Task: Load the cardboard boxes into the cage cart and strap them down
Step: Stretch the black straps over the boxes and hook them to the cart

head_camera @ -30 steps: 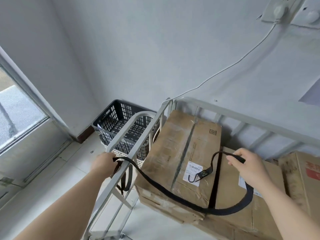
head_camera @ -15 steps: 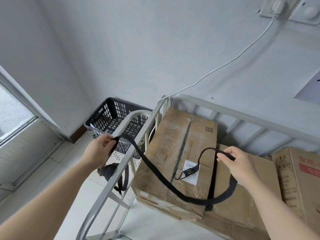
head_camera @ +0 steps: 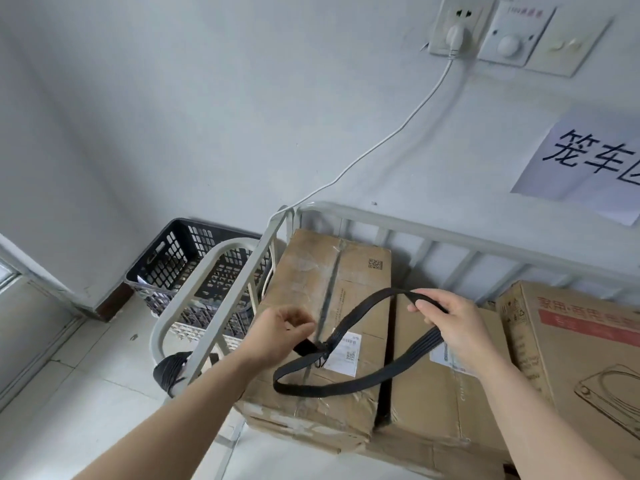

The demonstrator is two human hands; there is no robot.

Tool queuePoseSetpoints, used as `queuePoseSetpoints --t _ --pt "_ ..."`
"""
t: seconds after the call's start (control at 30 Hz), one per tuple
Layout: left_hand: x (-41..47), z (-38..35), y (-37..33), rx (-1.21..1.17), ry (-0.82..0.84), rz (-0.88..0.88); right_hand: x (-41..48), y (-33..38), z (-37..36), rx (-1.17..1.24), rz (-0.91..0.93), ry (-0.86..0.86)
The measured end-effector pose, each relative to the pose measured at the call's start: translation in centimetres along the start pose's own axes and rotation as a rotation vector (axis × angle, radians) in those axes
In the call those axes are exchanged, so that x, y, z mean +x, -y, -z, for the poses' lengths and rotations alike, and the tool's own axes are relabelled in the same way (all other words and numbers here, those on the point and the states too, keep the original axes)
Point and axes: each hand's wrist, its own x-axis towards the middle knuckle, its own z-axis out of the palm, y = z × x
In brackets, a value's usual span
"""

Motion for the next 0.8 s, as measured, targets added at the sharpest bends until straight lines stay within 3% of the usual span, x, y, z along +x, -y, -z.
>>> queuePoseSetpoints --t 0.17,0.27,0.43,0.57,0.8 --pt "2.3 -4.1 2.0 -0.012 0.022 0.092 0.2 -1.2 1.7 0.032 -0.011 0.031" --pt "3.9 -5.1 4.0 0.159 0.052 0.127 0.9 -2.2 2.4 0.034 -0.021 0.029" --pt "5.4 -5.3 8.3 0.344 0.017 0.231 3.5 -7.2 3.0 -0.224 -0.124 0.003" --pt "5.8 -5.0 10.8 0.371 -0.052 0.294 5.0 -11.2 1.6 -0.557 -0.187 0.097" --pt "6.9 -3.3 12.7 0.258 -0.275 0.363 7.9 -14.8 -6.0 -0.591 -0.022 0.404"
